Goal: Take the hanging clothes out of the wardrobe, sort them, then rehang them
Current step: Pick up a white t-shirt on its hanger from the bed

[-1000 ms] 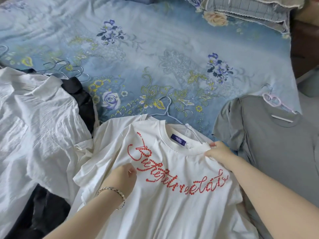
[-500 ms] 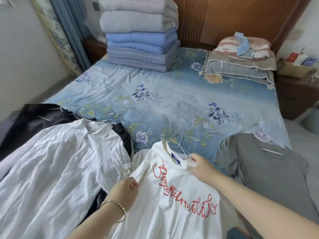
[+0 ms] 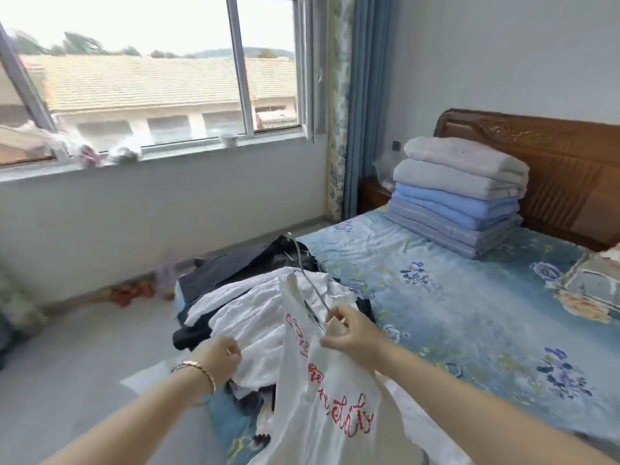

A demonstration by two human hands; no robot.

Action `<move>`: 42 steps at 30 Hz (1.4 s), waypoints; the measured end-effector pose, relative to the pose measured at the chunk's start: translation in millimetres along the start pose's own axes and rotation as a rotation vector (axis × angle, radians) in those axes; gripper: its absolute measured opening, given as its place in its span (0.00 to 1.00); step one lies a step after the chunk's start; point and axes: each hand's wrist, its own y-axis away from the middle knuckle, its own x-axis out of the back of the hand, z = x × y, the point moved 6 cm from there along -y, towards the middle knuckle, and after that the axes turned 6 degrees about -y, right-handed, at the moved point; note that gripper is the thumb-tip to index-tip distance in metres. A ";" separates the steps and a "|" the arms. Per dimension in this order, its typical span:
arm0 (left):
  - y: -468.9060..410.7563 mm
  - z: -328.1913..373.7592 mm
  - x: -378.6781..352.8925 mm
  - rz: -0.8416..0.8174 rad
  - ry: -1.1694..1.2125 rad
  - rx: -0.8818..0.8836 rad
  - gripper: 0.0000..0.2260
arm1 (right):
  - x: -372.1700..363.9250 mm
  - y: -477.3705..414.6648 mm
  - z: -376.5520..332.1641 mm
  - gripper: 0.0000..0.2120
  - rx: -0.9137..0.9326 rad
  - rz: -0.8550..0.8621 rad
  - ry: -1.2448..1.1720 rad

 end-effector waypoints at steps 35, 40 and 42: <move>637.5 -507.9 197.6 0.776 0.311 1.360 0.10 | -576.8 277.4 -513.0 0.10 1.215 -1.099 0.279; 714.5 -501.8 192.3 0.812 0.261 1.585 0.09 | -634.5 347.8 -547.5 0.08 1.216 -1.260 0.077; 744.5 -496.8 191.1 0.836 0.270 1.663 0.11 | -653.9 376.5 -562.0 0.08 1.187 -1.312 0.014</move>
